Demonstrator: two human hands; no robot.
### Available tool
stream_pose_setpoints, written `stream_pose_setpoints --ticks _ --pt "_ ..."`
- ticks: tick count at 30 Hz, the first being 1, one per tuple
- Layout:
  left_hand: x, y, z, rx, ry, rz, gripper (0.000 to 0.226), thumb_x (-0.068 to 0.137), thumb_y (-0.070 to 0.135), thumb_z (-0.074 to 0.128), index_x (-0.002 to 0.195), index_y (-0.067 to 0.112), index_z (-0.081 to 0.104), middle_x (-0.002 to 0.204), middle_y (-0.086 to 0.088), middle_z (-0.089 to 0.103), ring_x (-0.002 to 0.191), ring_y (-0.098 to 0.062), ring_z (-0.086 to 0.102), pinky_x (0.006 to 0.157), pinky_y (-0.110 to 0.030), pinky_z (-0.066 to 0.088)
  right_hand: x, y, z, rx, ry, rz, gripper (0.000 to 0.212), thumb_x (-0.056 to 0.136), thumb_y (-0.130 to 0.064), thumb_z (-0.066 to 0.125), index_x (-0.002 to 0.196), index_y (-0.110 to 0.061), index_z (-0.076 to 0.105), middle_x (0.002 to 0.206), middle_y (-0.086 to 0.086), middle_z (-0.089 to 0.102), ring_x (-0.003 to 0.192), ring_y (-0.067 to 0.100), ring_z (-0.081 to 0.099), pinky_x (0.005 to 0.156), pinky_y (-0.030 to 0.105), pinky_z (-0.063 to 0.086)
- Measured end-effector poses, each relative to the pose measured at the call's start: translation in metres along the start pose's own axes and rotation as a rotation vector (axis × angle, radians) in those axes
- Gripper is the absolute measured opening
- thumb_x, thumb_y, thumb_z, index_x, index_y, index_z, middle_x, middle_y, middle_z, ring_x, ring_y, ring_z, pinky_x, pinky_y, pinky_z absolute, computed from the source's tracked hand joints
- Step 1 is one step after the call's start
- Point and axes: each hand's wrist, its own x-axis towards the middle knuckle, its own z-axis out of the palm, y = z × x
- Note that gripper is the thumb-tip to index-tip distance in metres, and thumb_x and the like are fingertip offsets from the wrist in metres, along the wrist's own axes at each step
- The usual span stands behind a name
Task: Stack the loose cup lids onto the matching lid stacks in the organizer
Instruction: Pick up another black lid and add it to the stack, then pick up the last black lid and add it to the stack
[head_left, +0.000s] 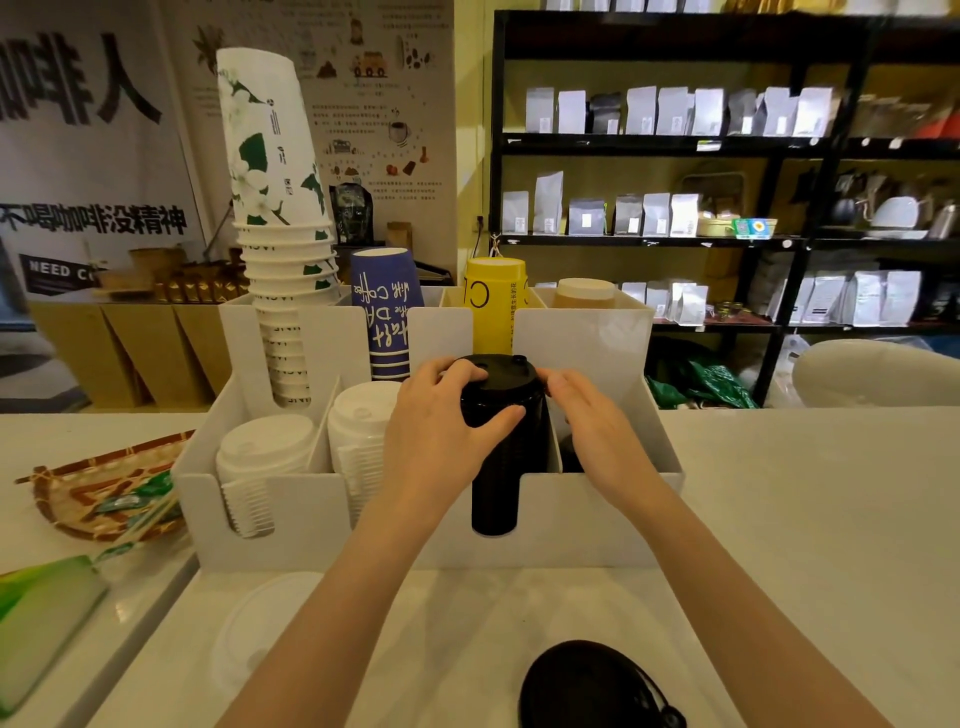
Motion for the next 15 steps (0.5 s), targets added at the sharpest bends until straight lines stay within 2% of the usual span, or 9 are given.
stream_pose_setpoints --ticks 3,5,7,9,13,15 --pt "0.001 -0.001 0.0 -0.014 -0.016 -0.008 0.044 0.071 0.043 0.065 0.107 0.021 0.053 0.117 -0.003 0.052 0.107 -0.019 0.045 0.088 -0.032 0.041 -0.002 -0.008 -0.009 -0.043 0.022 -0.003 0.025 0.094 -0.036 0.029 0.099 -0.032 0.054 0.09 -0.022 0.054 0.08 -0.02 0.048 0.061 -0.005 0.035" --pt "0.0 -0.001 0.002 -0.04 -0.02 -0.011 0.044 0.072 0.04 0.065 0.109 0.019 0.052 0.118 -0.004 0.05 0.109 -0.02 0.044 0.092 -0.034 0.041 -0.007 -0.014 -0.014 -0.059 0.047 -0.021 0.023 0.094 -0.036 0.031 0.102 -0.033 0.052 0.095 -0.018 0.056 0.09 -0.01 0.051 0.064 -0.006 0.034" --pt "-0.003 0.0 0.004 -0.062 -0.005 -0.007 0.045 0.074 0.037 0.064 0.111 0.017 0.051 0.12 -0.006 0.049 0.112 -0.02 0.042 0.096 -0.035 0.039 -0.017 -0.018 -0.018 -0.091 0.053 -0.046 0.022 0.093 -0.035 0.034 0.107 -0.033 0.051 0.102 -0.015 0.057 0.1 -0.002 0.05 0.073 0.001 0.039" --pt "-0.006 0.001 0.007 -0.061 0.014 0.002 0.045 0.077 0.036 0.062 0.114 0.016 0.049 0.124 -0.008 0.047 0.115 -0.021 0.04 0.099 -0.035 0.036 -0.032 -0.019 -0.023 -0.128 0.051 -0.063 0.022 0.091 -0.035 0.038 0.11 -0.035 0.05 0.107 -0.016 0.057 0.104 -0.002 0.051 0.078 0.01 0.04" --pt "-0.015 0.001 0.012 -0.074 0.035 0.006 0.046 0.082 0.036 0.056 0.121 0.016 0.045 0.135 -0.009 0.04 0.124 -0.022 0.034 0.101 -0.027 0.025 -0.072 -0.013 -0.034 -0.224 -0.032 -0.057 0.025 0.089 -0.032 0.046 0.114 -0.032 0.051 0.11 -0.019 0.059 0.099 -0.01 0.052 0.079 0.005 0.041" --pt "-0.019 0.002 0.016 -0.081 0.034 -0.012 0.048 0.084 0.035 0.051 0.127 0.017 0.04 0.144 -0.01 0.03 0.131 -0.023 0.026 0.104 -0.027 0.019 -0.092 -0.004 -0.039 -0.308 -0.089 -0.028 0.028 0.089 -0.032 0.046 0.117 -0.032 0.051 0.112 -0.019 0.059 0.101 -0.011 0.05 0.085 0.011 0.041"
